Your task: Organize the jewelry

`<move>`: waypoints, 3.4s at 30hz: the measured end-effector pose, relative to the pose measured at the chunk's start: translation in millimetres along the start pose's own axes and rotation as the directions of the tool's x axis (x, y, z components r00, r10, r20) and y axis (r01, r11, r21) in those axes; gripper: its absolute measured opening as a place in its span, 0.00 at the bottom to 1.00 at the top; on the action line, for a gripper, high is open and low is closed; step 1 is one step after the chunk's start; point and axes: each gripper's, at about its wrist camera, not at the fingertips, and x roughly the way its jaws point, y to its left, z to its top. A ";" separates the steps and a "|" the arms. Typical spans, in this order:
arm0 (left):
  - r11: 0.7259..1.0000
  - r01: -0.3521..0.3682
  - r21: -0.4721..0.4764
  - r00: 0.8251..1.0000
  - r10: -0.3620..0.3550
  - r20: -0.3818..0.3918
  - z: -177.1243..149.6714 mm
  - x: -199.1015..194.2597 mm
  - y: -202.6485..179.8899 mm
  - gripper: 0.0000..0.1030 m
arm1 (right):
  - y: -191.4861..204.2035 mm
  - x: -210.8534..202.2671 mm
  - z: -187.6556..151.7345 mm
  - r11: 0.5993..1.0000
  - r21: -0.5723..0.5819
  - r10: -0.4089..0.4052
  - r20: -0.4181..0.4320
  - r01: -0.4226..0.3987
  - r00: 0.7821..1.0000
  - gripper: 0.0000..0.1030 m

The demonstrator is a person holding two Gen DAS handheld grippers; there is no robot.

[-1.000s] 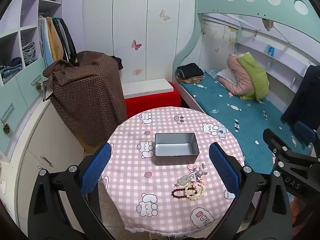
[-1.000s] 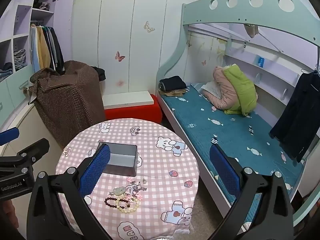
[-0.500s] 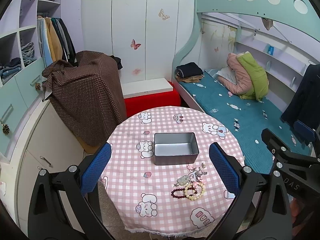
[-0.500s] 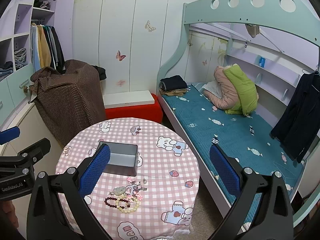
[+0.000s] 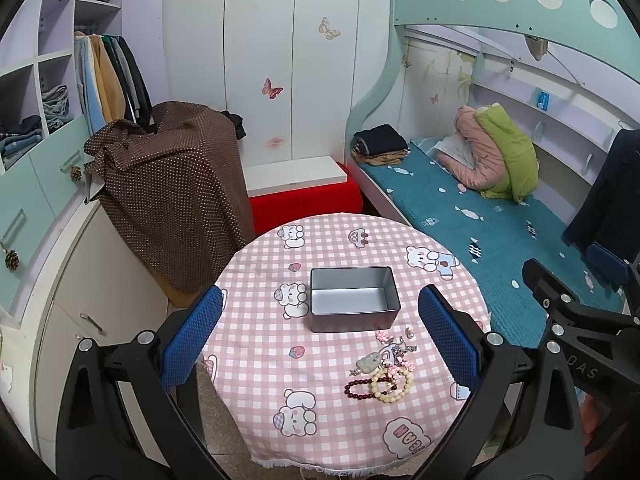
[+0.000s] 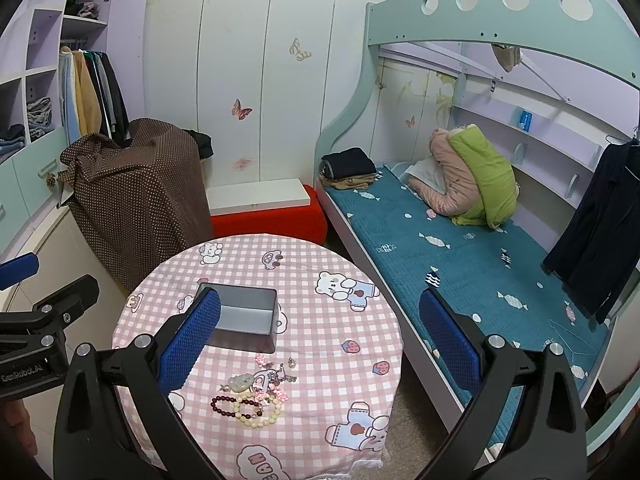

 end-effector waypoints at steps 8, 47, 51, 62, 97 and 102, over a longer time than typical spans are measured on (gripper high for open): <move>1.000 0.003 0.008 1.000 -0.003 0.006 1.7 2.1 -1.2 0.95 | -0.3 6.5 -1.2 1.000 0.003 0.002 -0.004 -0.002 1.000 0.93; 0.999 0.041 0.012 0.999 -0.041 -0.014 2.9 18.3 9.0 0.95 | 4.4 25.7 0.0 1.000 0.011 0.003 -0.055 -0.003 0.998 0.93; 0.998 0.054 0.015 0.998 -0.053 -0.040 0.6 26.1 10.8 0.95 | 4.4 32.7 -0.6 1.000 0.020 -0.006 -0.095 0.008 0.995 0.93; 0.995 0.097 0.004 0.983 -0.095 -0.154 -15.3 53.4 20.1 0.95 | 1.7 53.5 -9.8 0.997 0.073 -0.005 -0.250 0.024 0.968 0.93; 0.991 0.124 -0.041 0.723 -0.119 -0.680 -140.6 227.0 -10.0 0.75 | 0.0 148.3 -118.3 0.997 0.062 0.009 -0.629 0.039 0.778 0.93; 0.996 0.081 -0.026 0.704 -0.076 -0.706 -144.1 245.1 -14.8 0.65 | -4.5 167.3 -126.0 0.997 0.075 0.037 -0.664 0.017 0.747 0.93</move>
